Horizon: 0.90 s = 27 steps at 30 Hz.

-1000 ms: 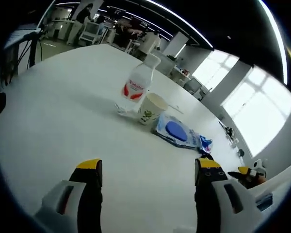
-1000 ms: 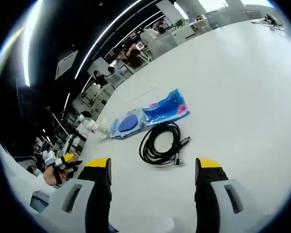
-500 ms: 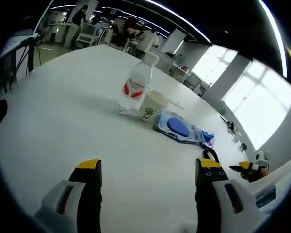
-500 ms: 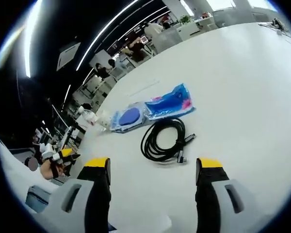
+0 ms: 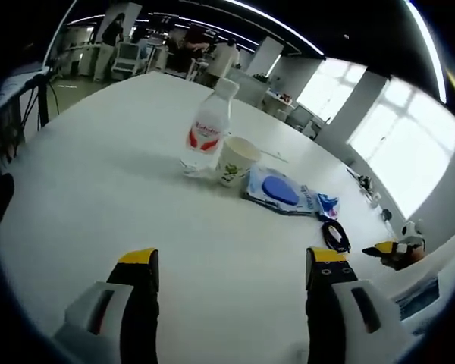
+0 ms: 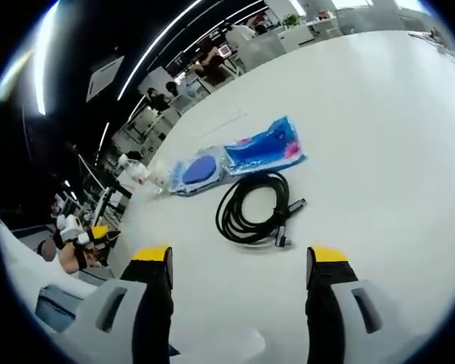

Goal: Arrange the tabletop items into an orderly group along one side of the table until the central work area is clear of visible clutter.

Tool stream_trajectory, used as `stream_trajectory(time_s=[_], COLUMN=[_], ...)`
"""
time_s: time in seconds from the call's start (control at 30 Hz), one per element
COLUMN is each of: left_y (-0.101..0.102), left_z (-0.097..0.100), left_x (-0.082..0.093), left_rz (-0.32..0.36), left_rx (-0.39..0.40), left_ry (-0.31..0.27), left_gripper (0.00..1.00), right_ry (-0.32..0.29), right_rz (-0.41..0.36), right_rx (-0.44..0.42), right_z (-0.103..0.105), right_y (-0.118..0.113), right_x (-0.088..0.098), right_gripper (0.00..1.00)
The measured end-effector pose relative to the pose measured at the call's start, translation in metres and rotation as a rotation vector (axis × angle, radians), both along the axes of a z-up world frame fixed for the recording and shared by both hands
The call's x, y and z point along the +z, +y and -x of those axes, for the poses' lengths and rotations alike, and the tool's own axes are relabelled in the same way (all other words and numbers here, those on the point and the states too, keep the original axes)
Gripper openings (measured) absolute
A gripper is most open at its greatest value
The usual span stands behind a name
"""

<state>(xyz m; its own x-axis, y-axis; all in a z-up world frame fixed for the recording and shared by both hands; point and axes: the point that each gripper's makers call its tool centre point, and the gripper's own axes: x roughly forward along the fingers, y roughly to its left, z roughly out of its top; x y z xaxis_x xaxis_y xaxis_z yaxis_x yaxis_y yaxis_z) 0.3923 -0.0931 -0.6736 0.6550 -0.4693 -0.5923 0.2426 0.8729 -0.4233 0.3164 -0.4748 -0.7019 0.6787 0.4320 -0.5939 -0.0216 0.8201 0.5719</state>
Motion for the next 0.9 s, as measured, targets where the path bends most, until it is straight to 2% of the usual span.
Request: stream_trajectory(time_s=[0.13, 0.27, 0.43, 0.6, 0.9], left_y=[0.0, 0.001, -0.004, -0.008, -0.01], left_z=[-0.004, -0.005, -0.004, -0.002, 0.003], left_x=[0.005, 0.006, 0.006, 0.005, 0.001], left_rz=[-0.019, -0.068, -0.055, -0.049, -0.019], left_rx=[-0.02, -0.048, -0.073, -0.09, -0.082], left_ry=[-0.016, -0.029, -0.025, -0.023, -0.01], left_gripper=[0.82, 0.82, 0.82, 0.81, 0.8], right_ry=[0.036, 0.043, 0.03, 0.028, 0.031], right_rz=[-0.003, -0.006, -0.017, -0.018, -0.046], right_rx=[0.021, 0.027, 0.013, -0.009, -0.061], right_z=[0.003, 0.002, -0.001, 0.006, 0.015], right_y=[0.005, 0.009, 0.01, 0.004, -0.002], right_x=[-0.008, -0.008, -0.004, -0.006, -0.008], right_gripper=[0.71, 0.7, 0.69, 0.7, 0.69])
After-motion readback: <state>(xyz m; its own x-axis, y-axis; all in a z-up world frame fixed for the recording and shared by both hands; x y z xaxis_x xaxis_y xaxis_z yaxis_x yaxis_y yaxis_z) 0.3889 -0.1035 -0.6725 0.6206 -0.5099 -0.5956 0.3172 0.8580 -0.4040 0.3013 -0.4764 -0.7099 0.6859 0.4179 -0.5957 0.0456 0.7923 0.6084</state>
